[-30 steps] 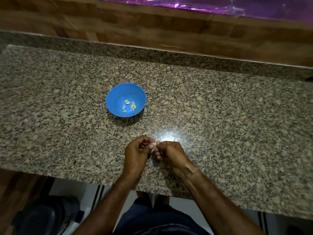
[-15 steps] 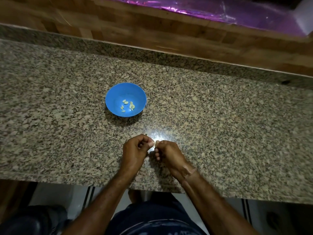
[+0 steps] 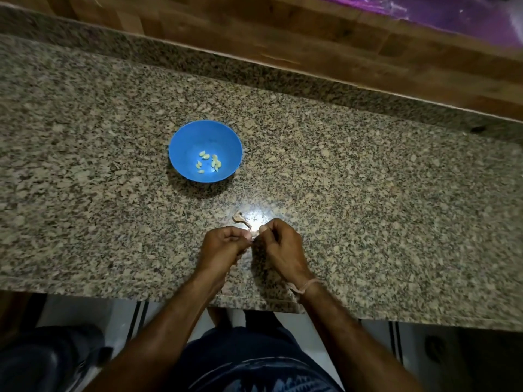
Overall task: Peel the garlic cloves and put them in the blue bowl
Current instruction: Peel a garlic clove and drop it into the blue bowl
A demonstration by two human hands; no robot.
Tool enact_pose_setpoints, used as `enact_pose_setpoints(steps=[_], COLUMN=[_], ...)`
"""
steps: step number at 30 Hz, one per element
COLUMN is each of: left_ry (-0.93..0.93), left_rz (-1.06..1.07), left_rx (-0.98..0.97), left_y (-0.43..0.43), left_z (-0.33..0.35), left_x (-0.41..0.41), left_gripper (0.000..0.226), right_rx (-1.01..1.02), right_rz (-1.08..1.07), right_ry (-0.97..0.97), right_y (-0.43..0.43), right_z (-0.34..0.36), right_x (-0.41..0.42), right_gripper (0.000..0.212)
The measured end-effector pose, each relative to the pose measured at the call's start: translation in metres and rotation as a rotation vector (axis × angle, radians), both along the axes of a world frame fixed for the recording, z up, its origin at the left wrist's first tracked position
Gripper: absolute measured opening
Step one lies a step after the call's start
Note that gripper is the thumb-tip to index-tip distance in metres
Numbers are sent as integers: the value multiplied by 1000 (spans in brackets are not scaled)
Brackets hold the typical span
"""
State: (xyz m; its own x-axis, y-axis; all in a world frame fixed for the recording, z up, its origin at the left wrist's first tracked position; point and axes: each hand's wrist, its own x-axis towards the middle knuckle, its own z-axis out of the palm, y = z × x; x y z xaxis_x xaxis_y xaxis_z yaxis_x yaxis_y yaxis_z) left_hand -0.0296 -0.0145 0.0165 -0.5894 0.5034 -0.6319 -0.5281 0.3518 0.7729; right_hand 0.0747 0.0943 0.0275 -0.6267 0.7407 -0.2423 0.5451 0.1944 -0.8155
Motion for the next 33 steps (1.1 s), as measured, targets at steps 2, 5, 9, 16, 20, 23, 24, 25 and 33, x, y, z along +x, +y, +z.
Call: enact_pose_setpoints(steps=[2, 5, 9, 16, 20, 23, 24, 25, 33], left_ry=[16, 130, 333, 475, 483, 515, 523, 529, 731], left_rz=[31, 20, -54, -149, -138, -164, -172, -179, -199], left_rx=[-4, -61, -124, -111, -95, -107, -117, -135, -103], left_y=[0, 1, 1, 6, 7, 7, 7, 6, 4], left_z=[-2, -7, -12, -10, -7, -5, -5, -5, -2], left_x=[-1, -3, -2, -2, 1, 2, 3, 3, 8], left_gripper=[10, 7, 10, 14, 20, 12, 10, 9, 8], right_rx=[13, 36, 118, -440, -848, -891, -886, -872, -753], right_rz=[-12, 29, 59, -80, -262, -287, -294, -300, -305], right_ry=[-2, 11, 85, 206, 272, 265, 262, 258, 211], right_y=[2, 3, 4, 9, 4, 2, 2, 2, 6], right_z=[-8, -26, -28, -19, -7, -2, -2, -2, -7], right_x=[0, 4, 7, -1, -4, -4, -4, -2, 3], right_gripper=[24, 16, 21, 11, 12, 18, 19, 19, 22])
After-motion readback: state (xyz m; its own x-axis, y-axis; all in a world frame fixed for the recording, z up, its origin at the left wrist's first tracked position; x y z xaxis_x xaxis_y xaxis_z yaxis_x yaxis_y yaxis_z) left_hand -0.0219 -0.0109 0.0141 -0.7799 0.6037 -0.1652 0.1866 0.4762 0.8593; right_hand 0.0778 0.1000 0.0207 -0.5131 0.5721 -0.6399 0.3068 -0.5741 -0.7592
